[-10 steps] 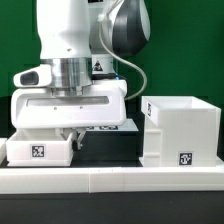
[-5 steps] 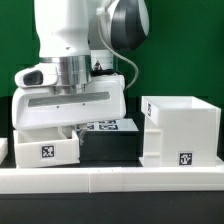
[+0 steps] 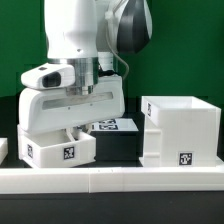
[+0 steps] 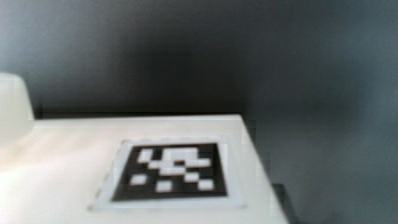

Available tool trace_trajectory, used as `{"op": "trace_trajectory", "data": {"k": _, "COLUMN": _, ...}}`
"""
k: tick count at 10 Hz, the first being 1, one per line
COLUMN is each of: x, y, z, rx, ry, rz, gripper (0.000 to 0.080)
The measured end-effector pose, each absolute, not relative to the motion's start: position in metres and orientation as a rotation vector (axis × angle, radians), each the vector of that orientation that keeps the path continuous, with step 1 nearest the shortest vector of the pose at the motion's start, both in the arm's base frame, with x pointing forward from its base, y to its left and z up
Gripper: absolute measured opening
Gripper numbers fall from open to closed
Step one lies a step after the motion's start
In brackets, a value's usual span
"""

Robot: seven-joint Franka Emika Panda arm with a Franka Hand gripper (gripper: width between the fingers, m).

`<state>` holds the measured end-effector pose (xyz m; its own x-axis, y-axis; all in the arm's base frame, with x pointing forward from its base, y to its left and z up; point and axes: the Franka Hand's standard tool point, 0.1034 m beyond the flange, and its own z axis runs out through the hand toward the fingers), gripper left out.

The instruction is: Assemble drawer

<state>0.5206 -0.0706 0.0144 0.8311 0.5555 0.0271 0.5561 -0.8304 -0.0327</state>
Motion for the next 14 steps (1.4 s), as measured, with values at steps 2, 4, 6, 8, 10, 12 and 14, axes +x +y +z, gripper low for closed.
{"op": "trace_trajectory", "data": {"k": 2, "x": 0.518, "y": -0.059, "z": 0.013, "rx": -2.839, "ry": -1.252, "rz": 0.022, "gripper": 0.0042}}
{"op": "trace_trajectory", "data": {"k": 4, "x": 0.518, "y": -0.063, "z": 0.012, "rx": -2.746, "ry": -1.451, "rz": 0.024, "gripper": 0.0042}}
{"op": "trace_trajectory", "data": {"k": 6, "x": 0.518, "y": -0.064, "z": 0.013, "rx": -2.638, "ry": -1.657, "rz": 0.028, "gripper": 0.0042}}
{"op": "trace_trajectory", "data": {"k": 8, "x": 0.522, "y": -0.059, "z": 0.015, "rx": -2.476, "ry": -1.919, "rz": 0.042, "gripper": 0.0042}}
{"op": "trace_trajectory", "data": {"k": 10, "x": 0.523, "y": -0.064, "z": 0.016, "rx": -2.324, "ry": -2.100, "rz": 0.062, "gripper": 0.0042}}
{"op": "trace_trajectory", "data": {"k": 12, "x": 0.522, "y": -0.078, "z": 0.017, "rx": -2.284, "ry": -2.153, "rz": 0.072, "gripper": 0.0042}}
{"op": "trace_trajectory", "data": {"k": 14, "x": 0.524, "y": -0.070, "z": 0.017, "rx": -2.255, "ry": -2.182, "rz": 0.072, "gripper": 0.0042}}
